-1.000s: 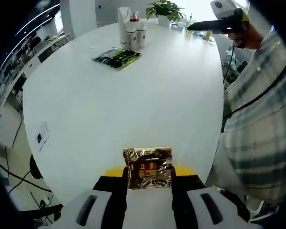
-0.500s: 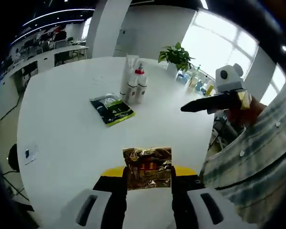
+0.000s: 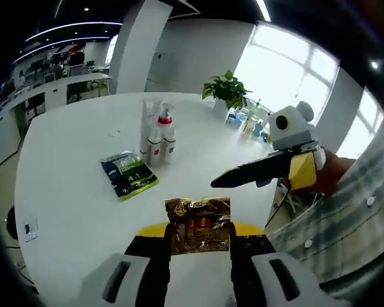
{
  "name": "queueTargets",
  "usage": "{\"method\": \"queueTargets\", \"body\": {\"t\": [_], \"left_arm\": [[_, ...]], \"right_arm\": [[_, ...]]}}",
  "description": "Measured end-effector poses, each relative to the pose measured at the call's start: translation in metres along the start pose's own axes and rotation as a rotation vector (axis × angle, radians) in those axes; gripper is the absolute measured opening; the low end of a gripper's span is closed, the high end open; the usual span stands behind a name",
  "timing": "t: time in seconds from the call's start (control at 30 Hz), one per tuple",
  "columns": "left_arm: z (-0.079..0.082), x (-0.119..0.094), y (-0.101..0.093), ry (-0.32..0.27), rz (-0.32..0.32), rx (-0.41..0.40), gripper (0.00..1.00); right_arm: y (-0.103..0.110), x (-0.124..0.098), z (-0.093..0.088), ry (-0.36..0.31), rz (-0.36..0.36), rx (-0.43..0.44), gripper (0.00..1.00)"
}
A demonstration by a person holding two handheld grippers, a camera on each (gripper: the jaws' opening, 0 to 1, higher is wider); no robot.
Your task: Arrange the skincare products in the storage area until every visible bottle or jar stands upright without overlapping.
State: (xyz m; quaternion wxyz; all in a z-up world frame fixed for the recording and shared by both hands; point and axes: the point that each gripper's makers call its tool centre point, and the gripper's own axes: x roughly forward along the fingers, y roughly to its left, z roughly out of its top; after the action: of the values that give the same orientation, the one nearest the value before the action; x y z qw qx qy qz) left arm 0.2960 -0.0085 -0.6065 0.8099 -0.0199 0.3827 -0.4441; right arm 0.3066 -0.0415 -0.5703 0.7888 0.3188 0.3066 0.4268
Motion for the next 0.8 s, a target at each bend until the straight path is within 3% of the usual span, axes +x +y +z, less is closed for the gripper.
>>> {"method": "queueTargets", "body": {"t": [0.13, 0.27, 0.47, 0.8], "left_arm": [[0.015, 0.006, -0.013, -0.033, -0.015, -0.007, 0.36], [0.02, 0.013, -0.023, -0.013, -0.007, 0.075, 0.36], [0.022, 0.015, -0.026, 0.032, 0.017, 0.195, 0.36], [0.027, 0.013, -0.024, 0.053, 0.051, 0.296, 0.37]], "right_arm": [[-0.004, -0.003, 0.003, -0.012, -0.01, 0.033, 0.59], [-0.01, -0.007, 0.006, -0.026, -0.022, 0.081, 0.42], [-0.013, -0.007, 0.0, 0.012, -0.024, 0.114, 0.18], [-0.012, -0.001, -0.003, 0.049, -0.017, 0.159, 0.02]]}}
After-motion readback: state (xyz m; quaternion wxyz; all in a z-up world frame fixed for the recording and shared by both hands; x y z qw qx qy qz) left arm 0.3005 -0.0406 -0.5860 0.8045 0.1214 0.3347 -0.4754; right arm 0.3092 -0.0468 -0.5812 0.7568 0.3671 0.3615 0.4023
